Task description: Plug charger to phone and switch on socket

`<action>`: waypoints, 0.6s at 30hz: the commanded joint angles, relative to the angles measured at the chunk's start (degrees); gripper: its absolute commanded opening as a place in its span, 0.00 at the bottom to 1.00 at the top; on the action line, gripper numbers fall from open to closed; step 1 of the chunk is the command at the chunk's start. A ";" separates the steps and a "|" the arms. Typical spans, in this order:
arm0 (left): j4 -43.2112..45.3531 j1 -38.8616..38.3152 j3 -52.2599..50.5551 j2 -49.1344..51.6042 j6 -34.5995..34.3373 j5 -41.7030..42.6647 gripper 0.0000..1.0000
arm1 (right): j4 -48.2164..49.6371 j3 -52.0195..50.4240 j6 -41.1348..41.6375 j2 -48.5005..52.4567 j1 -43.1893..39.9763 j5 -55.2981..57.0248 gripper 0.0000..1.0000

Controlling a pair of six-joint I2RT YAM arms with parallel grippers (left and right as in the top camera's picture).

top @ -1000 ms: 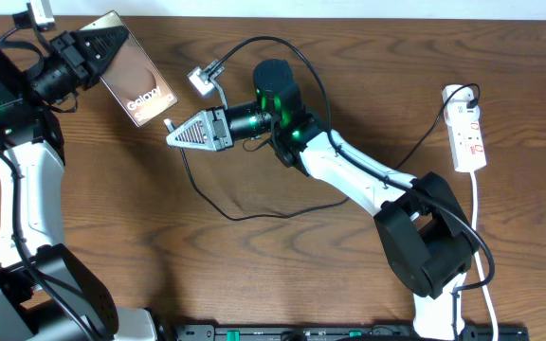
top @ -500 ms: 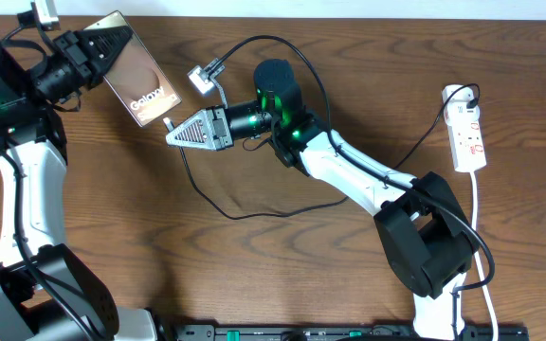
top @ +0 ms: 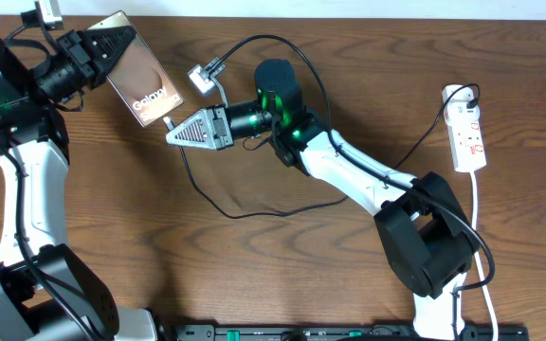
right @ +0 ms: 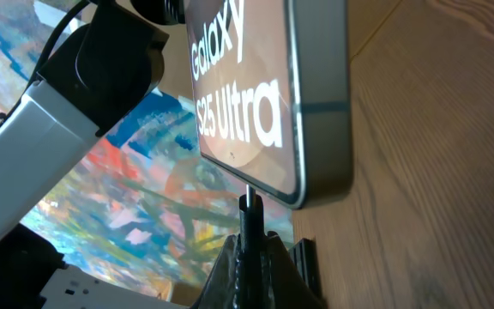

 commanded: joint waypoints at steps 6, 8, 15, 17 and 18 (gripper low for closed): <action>0.76 -0.07 0.35 -0.20 -0.28 -0.11 0.07 | 0.28 0.79 0.46 -0.26 -0.94 -1.29 0.01; 0.76 -0.09 0.35 -0.20 -0.28 -0.07 0.07 | 0.28 0.79 0.46 -0.26 -0.94 -1.27 0.01; 0.74 -0.26 0.35 -0.20 -0.28 0.17 0.07 | 0.52 0.79 0.46 -0.26 -0.94 -1.18 0.01; 0.74 -0.31 0.33 -0.20 -0.28 0.17 0.07 | 0.52 0.79 0.48 -0.26 -0.92 -1.18 0.01; 0.74 -0.31 0.33 -0.20 -0.28 0.17 0.08 | 0.52 0.79 0.48 -0.26 -0.92 -1.18 0.01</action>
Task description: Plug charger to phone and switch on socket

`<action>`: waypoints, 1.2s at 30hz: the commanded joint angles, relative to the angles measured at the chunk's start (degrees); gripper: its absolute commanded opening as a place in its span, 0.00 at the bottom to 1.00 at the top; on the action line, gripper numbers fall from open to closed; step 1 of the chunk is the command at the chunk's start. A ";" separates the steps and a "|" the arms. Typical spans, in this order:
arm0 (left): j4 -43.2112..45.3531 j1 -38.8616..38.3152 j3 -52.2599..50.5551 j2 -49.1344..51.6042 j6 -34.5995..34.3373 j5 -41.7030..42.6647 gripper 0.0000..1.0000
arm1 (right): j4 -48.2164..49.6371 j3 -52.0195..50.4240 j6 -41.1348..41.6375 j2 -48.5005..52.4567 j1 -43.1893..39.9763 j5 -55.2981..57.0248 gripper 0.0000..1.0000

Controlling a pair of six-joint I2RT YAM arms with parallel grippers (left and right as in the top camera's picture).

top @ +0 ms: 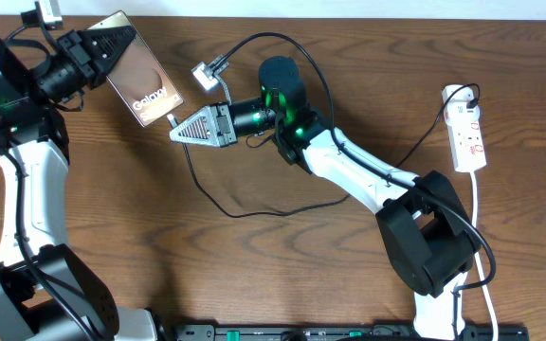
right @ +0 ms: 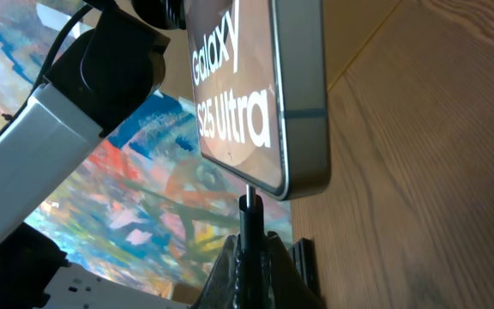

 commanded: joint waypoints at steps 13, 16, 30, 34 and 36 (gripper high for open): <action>0.72 -0.57 0.33 -0.20 0.09 0.15 0.07 | 0.37 0.79 0.35 -0.28 0.02 -0.35 0.01; 0.72 -0.57 0.33 -0.20 0.13 0.15 0.07 | 0.59 0.79 0.35 -0.28 0.02 -0.35 0.01; 0.72 -1.42 0.33 -0.20 0.17 0.33 0.07 | 0.94 0.79 0.81 -0.28 0.02 -0.35 0.01; 0.72 -1.42 0.33 -0.20 0.17 0.35 0.07 | 2.51 0.79 1.79 -0.28 0.02 -0.57 0.01; 0.72 -1.42 0.33 -0.20 0.17 0.35 0.07 | 2.73 0.79 1.84 -0.28 0.02 -0.55 0.01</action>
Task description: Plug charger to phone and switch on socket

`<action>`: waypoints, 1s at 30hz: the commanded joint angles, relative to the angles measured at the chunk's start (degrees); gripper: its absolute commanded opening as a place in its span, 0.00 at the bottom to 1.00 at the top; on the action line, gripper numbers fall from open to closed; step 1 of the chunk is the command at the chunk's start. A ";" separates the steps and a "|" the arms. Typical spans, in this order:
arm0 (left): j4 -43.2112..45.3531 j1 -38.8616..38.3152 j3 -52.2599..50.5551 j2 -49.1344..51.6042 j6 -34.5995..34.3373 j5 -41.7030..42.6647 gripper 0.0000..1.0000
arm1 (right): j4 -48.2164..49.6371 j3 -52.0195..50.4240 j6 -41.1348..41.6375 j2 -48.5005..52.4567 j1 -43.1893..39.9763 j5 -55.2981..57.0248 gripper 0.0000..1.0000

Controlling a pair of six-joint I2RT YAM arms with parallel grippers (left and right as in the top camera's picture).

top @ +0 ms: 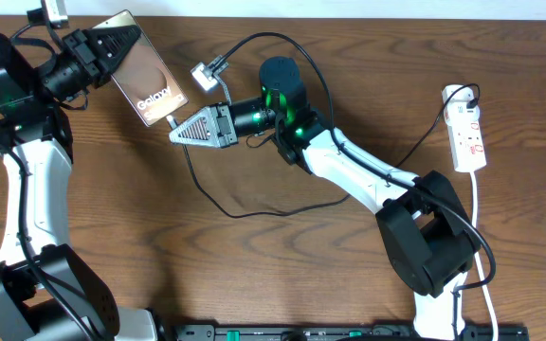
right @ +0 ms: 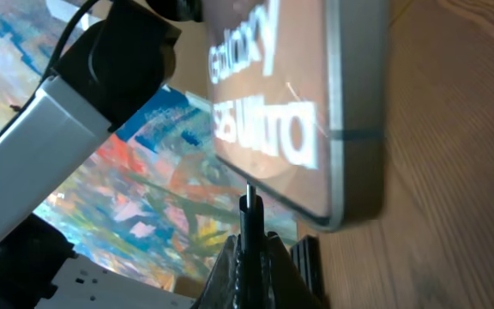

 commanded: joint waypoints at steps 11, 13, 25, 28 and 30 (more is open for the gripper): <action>0.66 -0.31 0.33 -0.20 0.11 0.85 0.07 | 0.52 0.79 0.76 -0.28 -0.09 0.74 0.01; 0.66 -0.31 0.33 -0.20 0.11 0.83 0.07 | 0.52 0.79 0.79 -0.28 -0.09 0.74 0.01; 0.66 -0.24 0.33 -0.20 0.09 0.83 0.07 | -0.07 0.57 0.50 -0.28 -0.57 -0.52 0.01; 0.66 -0.24 0.33 -0.20 0.11 0.83 0.07 | 0.48 0.55 -0.33 -0.28 -0.68 -1.64 0.01; 0.66 -0.24 0.33 -0.20 0.11 0.83 0.07 | 0.72 0.55 -0.98 -0.28 -0.68 -2.25 0.01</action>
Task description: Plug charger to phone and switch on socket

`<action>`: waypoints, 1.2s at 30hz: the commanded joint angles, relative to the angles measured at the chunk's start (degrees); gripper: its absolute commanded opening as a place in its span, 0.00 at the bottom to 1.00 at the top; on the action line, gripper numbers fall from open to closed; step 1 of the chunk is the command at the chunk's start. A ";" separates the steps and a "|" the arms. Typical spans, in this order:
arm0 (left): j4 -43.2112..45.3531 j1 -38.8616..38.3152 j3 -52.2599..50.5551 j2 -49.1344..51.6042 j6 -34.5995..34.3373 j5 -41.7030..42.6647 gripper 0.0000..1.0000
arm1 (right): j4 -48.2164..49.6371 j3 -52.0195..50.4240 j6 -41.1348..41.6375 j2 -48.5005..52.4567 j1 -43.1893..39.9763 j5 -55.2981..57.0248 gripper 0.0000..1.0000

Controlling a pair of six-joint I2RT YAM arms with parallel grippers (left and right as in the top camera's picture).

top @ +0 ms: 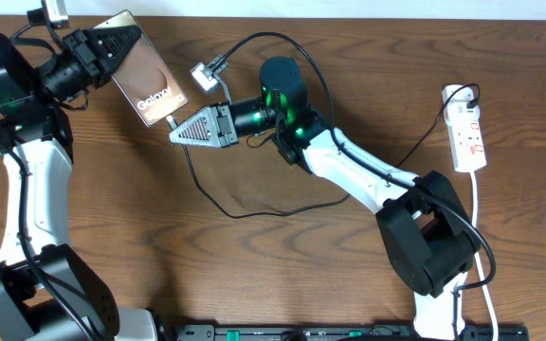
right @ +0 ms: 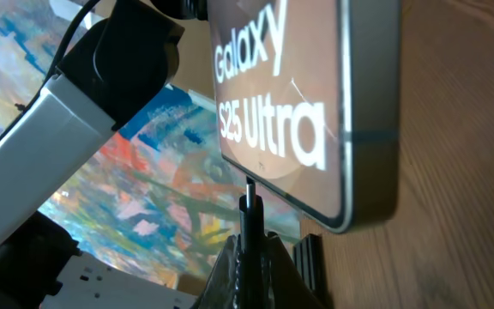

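My left gripper (top: 119, 40) is shut on the top end of the phone (top: 148, 78) and holds it tilted at the far left, its screen reading "Galaxy S25 Ultra" (right: 290, 103). My right gripper (top: 172, 135) is shut on the black charger plug (right: 249, 215), just below the phone's lower end. The plug tip touches the phone's bottom edge; whether it sits in the port cannot be told. The black cable (top: 254, 210) loops across the table. At the far right lies the white socket strip (top: 468, 133), out of both grippers' reach.
A small silver and white connector (top: 205, 74) lies just behind the right gripper, next to the phone. The left arm (right: 75, 120) fills the left of the right wrist view. The strip's white lead (top: 476, 213) runs down the right edge.
Both arms stand almost where they were. In the right wrist view the phone, blurred before, is now sharp and a little nearer; the plug tip still meets its lower edge.
At first the left gripper held the phone slightly lower, with the plug in the right gripper right under its lower end. A second ago the phone was a little higher and further right, the plug still at its bottom edge, as now.
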 commanded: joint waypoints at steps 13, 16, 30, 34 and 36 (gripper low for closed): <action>0.68 1.07 0.35 -0.17 -0.11 1.44 0.07 | 1.11 0.44 -2.58 -0.28 -1.03 -3.96 0.01; 0.68 1.07 0.35 -0.17 -0.13 1.44 0.07 | 1.09 0.42 -2.51 -0.28 -1.11 -3.93 0.01; 0.70 1.01 0.35 -0.15 -1.42 2.80 0.07 | 1.07 0.42 -2.47 -0.28 -1.11 -3.54 0.01; 0.70 1.01 0.35 -0.15 -1.44 3.08 0.07 | 1.07 0.42 -2.47 -0.28 -1.11 -3.54 0.01; 0.70 1.01 0.35 -0.15 -2.05 3.04 0.07 | 1.07 0.42 -2.47 -0.28 -1.11 -3.54 0.01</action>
